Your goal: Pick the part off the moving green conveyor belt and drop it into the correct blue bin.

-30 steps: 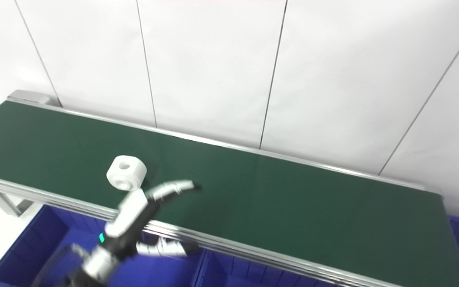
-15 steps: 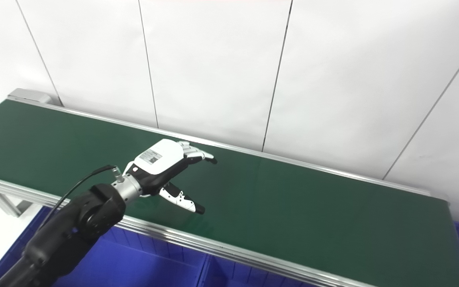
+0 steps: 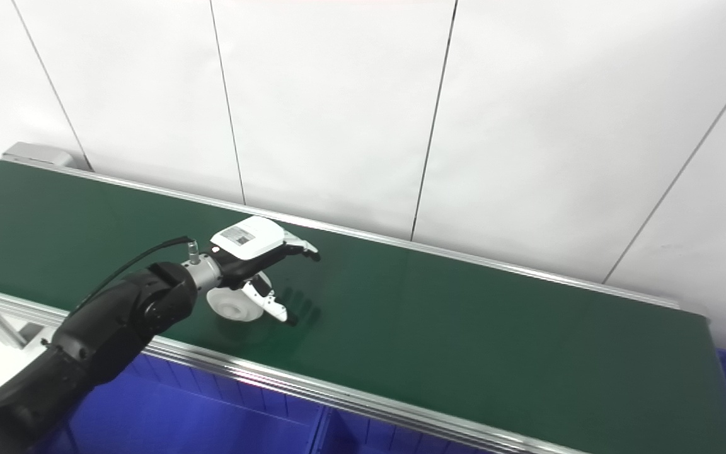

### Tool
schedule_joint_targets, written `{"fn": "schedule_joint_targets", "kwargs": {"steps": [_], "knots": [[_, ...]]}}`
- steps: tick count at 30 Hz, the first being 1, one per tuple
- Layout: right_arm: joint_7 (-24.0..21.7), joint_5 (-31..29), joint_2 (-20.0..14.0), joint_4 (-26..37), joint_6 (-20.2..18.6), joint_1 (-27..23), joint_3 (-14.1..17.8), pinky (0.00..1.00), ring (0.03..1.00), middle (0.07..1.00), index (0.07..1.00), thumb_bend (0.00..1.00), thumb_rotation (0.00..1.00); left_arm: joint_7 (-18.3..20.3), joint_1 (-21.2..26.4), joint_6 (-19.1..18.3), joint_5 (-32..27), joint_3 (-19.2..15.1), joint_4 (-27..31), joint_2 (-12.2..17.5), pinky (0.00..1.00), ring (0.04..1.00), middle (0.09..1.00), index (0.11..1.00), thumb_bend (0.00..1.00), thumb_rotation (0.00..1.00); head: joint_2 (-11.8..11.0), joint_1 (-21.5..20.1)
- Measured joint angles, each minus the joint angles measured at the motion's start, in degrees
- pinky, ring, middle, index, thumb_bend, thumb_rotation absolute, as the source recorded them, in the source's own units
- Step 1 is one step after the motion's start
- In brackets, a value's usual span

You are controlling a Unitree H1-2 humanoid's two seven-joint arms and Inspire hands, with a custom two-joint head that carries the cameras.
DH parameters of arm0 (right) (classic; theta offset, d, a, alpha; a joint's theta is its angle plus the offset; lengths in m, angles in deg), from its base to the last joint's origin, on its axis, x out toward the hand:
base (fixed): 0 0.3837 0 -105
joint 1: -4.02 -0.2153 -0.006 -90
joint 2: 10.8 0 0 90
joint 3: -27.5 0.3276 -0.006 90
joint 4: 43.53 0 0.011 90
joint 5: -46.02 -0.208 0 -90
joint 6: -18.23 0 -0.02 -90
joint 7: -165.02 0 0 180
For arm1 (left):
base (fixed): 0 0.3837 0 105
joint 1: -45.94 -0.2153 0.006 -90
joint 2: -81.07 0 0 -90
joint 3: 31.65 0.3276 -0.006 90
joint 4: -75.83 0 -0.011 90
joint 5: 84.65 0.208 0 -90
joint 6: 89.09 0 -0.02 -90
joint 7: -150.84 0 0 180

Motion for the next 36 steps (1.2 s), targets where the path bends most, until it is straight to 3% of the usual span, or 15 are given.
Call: {"fn": "schedule_joint_targets", "kwargs": {"steps": [6,11,13,15,17,19,20,21,23,24,30,36], "knots": [[-0.10,0.06,0.04,1.53,0.00,0.21,-0.12,0.96,0.961,1.000,0.997,0.50,1.00,2.22,0.15,0.84,1.87,2.95,-1.09,3.58,0.86,0.829,0.828,0.823,0.84,0.58,0.88,0.00],[-0.29,-0.33,-0.06,1.77,0.00,0.62,-0.24,0.95,0.954,1.000,0.998,0.50,1.00,5.02,1.46,0.95,3.58,5.32,-1.19,5.77,0.83,0.827,0.816,0.808,0.89,0.54,1.32,0.18],[-0.42,-0.72,-0.06,2.30,0.00,0.59,-0.33,0.95,0.947,0.997,0.997,0.50,1.00,5.32,2.09,0.85,4.64,5.92,-1.24,6.26,0.76,0.774,0.773,0.778,0.88,0.48,1.32,0.09],[-0.42,-1.15,-0.06,2.55,0.00,0.56,-0.34,0.95,0.944,0.992,0.996,0.50,1.00,2.45,2.15,0.98,6.28,6.10,-2.17,6.15,0.68,0.711,0.724,0.743,0.89,0.42,1.23,-0.26],[-0.42,-1.22,-0.09,2.49,-0.04,0.58,-0.33,0.94,0.936,0.982,0.996,0.51,1.00,-4.36,2.11,1.90,7.73,6.25,-6.07,5.06,0.52,0.544,0.599,0.656,0.86,0.26,1.32,-0.44],[-0.41,-1.22,-0.10,2.41,-0.07,0.59,-0.33,0.94,0.935,0.984,0.997,0.52,1.00,-11.97,2.03,2.94,7.71,6.22,-11.40,2.98,0.46,0.476,0.545,0.616,0.82,0.18,1.23,-0.62],[-0.41,-1.23,-0.11,2.40,-0.07,0.62,-0.32,0.93,0.934,0.985,0.998,0.52,1.00,-15.53,2.10,3.61,7.55,6.00,-13.05,1.98,0.41,0.421,0.496,0.541,0.64,0.11,1.32,-0.88],[-0.42,-1.23,-0.12,2.41,-0.07,0.60,-0.35,0.93,0.933,0.985,0.997,0.52,1.00,-19.49,2.35,4.31,7.42,5.83,-15.18,0.73,0.36,0.374,0.453,0.505,0.56,0.08,1.32,-0.88],[-0.42,-1.22,-0.12,2.60,-0.06,0.61,-0.36,0.92,0.932,0.985,0.997,0.52,1.00,-28.25,2.89,5.41,6.19,5.06,-19.73,-2.75,0.34,0.353,0.434,0.494,0.53,0.07,1.49,-0.97],[-0.42,-1.22,-0.12,2.71,-0.06,0.66,-0.37,0.93,0.935,0.991,0.999,0.53,1.00,-30.41,3.04,5.68,5.42,4.67,-21.31,-3.97,0.35,0.354,0.430,0.490,0.52,0.06,1.49,-0.97],[-0.43,-1.40,-0.07,2.83,-0.05,1.29,-0.61,0.93,0.935,0.994,0.998,0.53,1.00,-29.47,1.49,4.20,-4.45,-0.27,-22.71,-8.56,0.32,0.358,0.425,0.487,0.51,0.06,1.41,-1.05],[-0.42,-1.18,0.23,3.60,-0.07,2.16,-0.91,0.90,0.928,1.000,1.000,0.54,1.00,-25.08,-1.16,1.88,-9.36,-1.33,-16.13,-11.20,0.21,0.281,0.373,0.486,0.51,0.06,1.58,-1.05]]}}
